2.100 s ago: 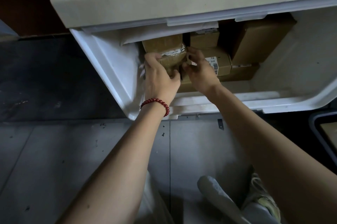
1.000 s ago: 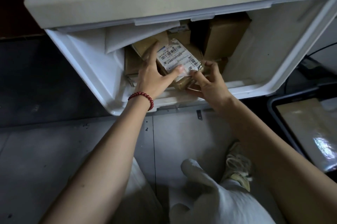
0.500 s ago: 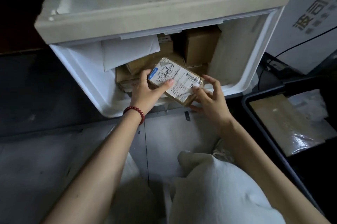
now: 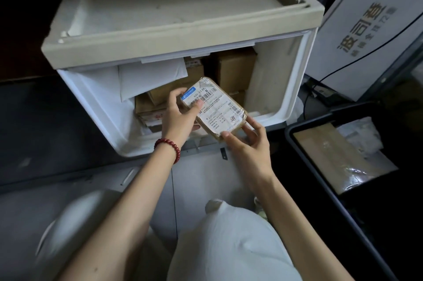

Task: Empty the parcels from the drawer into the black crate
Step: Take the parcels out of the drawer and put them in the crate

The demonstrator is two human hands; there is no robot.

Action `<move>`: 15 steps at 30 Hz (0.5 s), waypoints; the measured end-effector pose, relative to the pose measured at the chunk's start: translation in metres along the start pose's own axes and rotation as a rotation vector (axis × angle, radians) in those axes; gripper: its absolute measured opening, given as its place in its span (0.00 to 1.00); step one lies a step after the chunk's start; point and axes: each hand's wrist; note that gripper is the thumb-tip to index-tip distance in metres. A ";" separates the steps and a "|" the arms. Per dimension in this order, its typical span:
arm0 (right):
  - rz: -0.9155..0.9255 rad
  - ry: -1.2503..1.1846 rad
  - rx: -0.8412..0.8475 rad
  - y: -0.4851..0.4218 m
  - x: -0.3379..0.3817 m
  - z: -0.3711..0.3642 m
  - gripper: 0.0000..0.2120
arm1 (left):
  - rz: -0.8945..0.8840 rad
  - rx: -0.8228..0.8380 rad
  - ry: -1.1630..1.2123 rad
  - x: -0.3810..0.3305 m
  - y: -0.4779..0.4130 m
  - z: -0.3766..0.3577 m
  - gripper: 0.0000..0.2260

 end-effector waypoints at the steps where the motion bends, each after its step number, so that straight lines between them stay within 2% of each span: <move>1: 0.008 0.012 0.000 0.000 0.000 0.000 0.31 | -0.019 0.007 -0.017 0.001 0.000 0.000 0.15; 4: 0.006 0.045 0.004 0.000 0.000 0.001 0.29 | -0.081 0.047 -0.068 0.003 -0.001 0.001 0.14; 8: 0.074 0.138 0.005 0.001 -0.003 0.000 0.32 | -0.162 0.085 -0.114 0.006 -0.001 0.005 0.15; 12: 0.111 0.068 0.014 0.005 -0.003 -0.006 0.36 | -0.170 0.140 -0.080 0.005 -0.002 0.010 0.23; 15: 0.174 0.079 0.037 0.007 -0.001 -0.010 0.29 | -0.189 0.139 -0.051 -0.001 -0.005 0.015 0.26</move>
Point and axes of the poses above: each hand's wrist, its own y-axis away from the middle knuckle, its own z-axis out of the back of the hand, x = y × z, and after that the axes turned 13 degrees about -x, right-handed
